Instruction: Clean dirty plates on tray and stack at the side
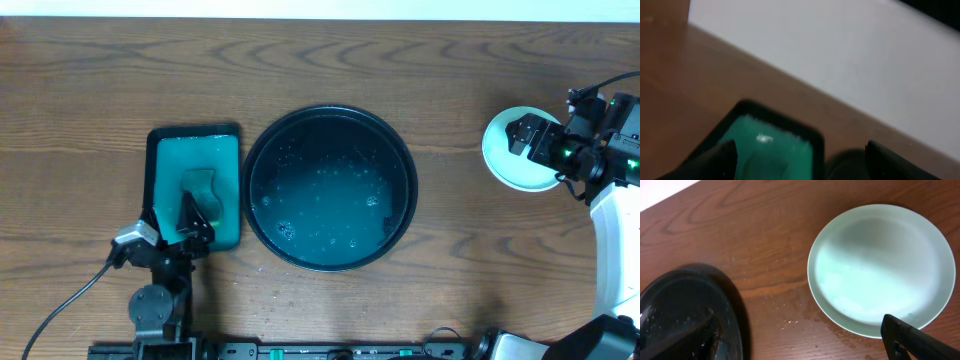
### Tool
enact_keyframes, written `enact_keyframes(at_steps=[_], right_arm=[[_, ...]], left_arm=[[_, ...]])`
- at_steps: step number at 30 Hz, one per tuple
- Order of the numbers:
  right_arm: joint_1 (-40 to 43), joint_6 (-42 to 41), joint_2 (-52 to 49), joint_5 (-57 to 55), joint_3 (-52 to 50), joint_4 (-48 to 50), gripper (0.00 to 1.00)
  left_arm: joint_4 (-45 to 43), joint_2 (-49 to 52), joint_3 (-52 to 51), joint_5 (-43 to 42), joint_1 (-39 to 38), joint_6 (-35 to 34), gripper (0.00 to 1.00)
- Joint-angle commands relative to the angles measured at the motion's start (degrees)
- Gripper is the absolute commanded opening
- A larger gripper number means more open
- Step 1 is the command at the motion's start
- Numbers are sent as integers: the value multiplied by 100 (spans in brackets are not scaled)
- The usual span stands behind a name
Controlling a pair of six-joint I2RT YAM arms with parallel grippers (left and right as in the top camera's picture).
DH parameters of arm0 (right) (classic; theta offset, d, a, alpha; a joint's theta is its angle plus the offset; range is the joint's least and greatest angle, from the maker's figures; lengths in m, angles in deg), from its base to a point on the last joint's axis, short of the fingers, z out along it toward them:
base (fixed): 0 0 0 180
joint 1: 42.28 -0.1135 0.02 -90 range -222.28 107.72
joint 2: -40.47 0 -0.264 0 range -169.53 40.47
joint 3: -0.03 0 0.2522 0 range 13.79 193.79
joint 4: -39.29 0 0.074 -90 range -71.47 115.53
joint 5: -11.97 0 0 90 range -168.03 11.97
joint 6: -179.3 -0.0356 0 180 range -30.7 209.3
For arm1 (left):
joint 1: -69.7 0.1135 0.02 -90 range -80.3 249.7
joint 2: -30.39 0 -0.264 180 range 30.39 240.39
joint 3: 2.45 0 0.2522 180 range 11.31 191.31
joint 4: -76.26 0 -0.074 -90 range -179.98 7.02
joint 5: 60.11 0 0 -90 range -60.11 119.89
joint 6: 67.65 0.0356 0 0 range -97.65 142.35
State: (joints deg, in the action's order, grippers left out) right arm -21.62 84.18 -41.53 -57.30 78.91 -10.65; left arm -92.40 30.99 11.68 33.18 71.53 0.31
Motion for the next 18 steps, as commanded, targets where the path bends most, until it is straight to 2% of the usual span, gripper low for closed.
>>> enact_keyframes(at_steps=[1, 4, 18], right_arm=[[-42, 94, 35, -17, 87, -7, 99], [-42, 94, 35, -17, 87, -7, 99], [-42, 94, 35, -17, 87, -4, 99]], left_arm=[[245, -52, -15, -33, 24, 37, 82], [632, -52, -13, -35, 24, 35, 82], [645, -50, -13, -79, 26, 81, 82]])
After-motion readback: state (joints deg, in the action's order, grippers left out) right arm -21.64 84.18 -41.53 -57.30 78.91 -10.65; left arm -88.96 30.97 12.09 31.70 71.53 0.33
